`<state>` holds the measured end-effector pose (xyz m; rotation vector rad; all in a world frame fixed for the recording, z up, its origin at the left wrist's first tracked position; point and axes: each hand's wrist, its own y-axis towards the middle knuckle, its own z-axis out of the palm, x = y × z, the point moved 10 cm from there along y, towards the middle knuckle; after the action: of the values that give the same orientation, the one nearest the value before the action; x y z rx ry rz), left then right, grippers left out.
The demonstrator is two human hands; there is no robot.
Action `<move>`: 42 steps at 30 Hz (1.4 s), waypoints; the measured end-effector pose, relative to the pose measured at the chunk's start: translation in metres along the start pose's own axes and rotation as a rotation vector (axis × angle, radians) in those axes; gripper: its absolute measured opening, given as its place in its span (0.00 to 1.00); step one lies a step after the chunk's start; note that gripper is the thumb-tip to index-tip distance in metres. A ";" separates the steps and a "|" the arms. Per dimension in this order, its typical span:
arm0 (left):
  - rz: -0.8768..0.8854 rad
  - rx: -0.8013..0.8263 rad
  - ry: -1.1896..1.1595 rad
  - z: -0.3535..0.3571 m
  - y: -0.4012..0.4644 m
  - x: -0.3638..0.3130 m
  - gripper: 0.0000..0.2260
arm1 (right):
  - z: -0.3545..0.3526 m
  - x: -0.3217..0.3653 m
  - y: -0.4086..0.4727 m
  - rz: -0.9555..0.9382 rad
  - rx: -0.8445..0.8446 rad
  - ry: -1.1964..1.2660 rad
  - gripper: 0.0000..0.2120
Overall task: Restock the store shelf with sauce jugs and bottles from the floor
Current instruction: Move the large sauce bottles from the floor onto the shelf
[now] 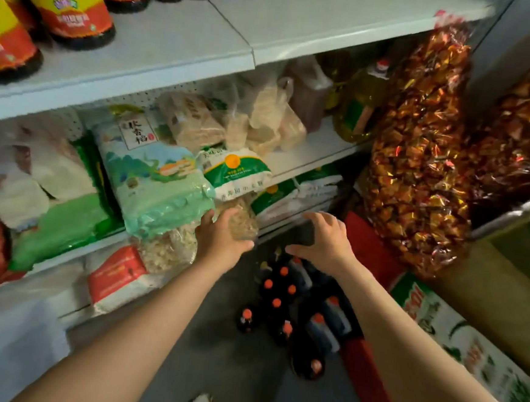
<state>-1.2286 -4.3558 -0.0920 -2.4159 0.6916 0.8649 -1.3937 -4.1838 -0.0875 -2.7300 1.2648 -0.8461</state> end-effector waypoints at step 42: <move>-0.081 0.729 -0.723 0.508 0.216 0.482 0.36 | 0.639 -0.282 0.118 0.267 -0.253 0.709 0.33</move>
<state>-1.2554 -4.3648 -0.8241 -1.3479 0.4906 1.1117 -1.3182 -4.1933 -0.7921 -2.3950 1.8966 -1.8146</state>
